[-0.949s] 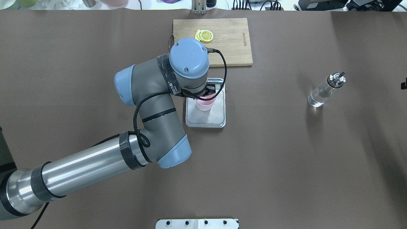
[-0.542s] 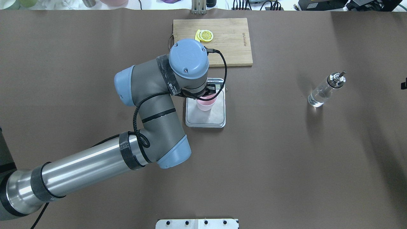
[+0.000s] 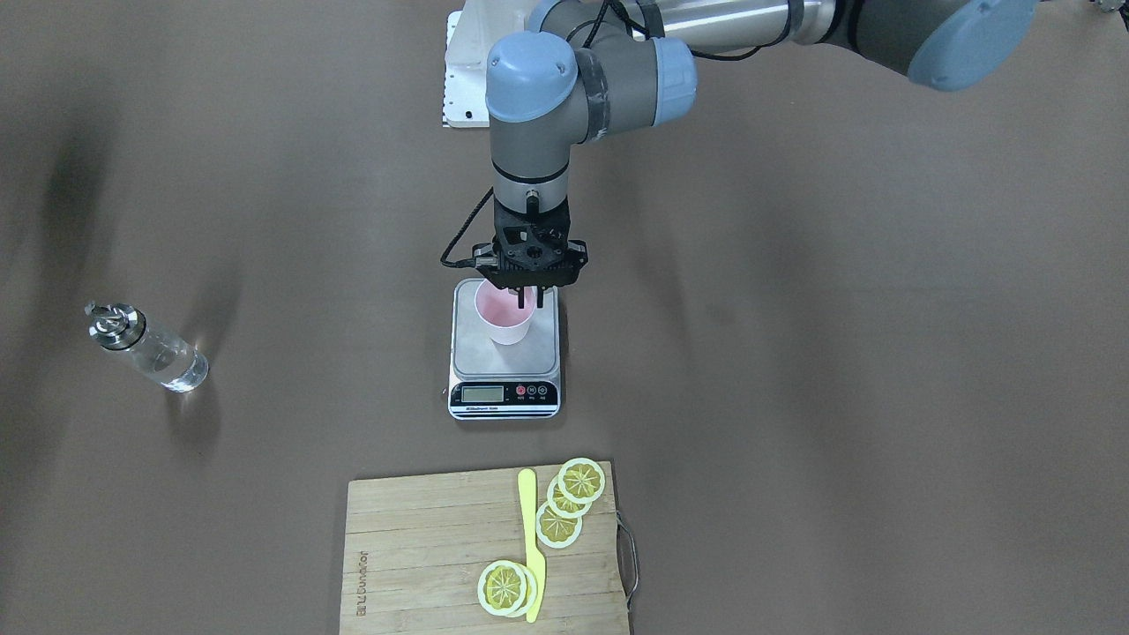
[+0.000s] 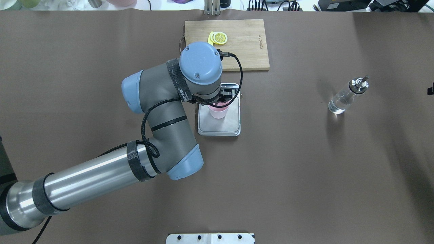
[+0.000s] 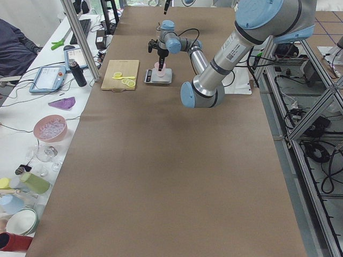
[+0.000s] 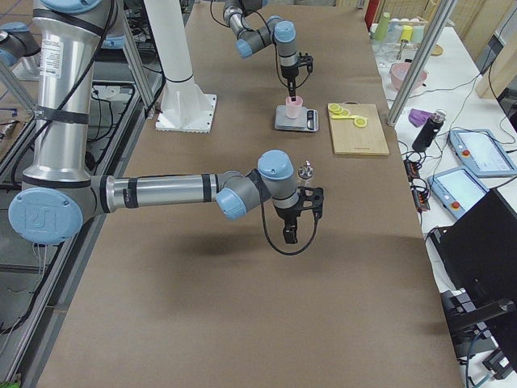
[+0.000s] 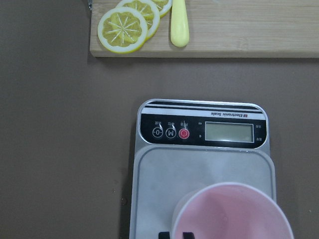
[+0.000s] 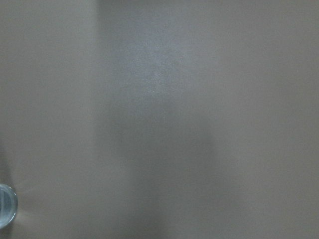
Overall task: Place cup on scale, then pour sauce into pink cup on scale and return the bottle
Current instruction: 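Lower the pink cup onto the scale and open the left gripper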
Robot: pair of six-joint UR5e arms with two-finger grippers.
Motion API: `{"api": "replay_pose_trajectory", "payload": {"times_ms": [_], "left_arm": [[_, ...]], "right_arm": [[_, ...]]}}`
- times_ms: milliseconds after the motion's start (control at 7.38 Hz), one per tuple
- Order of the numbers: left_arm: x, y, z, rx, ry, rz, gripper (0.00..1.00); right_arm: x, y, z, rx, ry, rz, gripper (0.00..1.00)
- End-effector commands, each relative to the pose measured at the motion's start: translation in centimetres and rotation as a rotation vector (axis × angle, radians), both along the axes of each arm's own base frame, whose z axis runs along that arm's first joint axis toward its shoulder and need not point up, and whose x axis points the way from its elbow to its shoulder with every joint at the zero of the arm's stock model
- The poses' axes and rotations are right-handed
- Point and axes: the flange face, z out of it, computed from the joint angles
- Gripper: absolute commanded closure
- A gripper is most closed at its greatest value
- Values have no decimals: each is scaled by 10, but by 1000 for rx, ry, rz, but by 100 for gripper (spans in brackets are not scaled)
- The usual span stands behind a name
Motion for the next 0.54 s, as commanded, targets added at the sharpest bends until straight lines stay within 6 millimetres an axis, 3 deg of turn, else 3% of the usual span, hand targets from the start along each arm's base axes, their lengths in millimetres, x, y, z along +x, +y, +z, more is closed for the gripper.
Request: {"api": "replay_pose_trajectory", "payload": {"times_ms": [0,271,407], "left_arm": [[-23,5,0,71,12,33,3],[-76,-5,3,110,27,5,2],[-106,-13,15,142,-16,17,2]], "right_arm": [[0,0,0,0,0,0,0],[0,-1,-5,35,-9,-1,0],[-5,0,-11,86,-25,-15,0]]}}
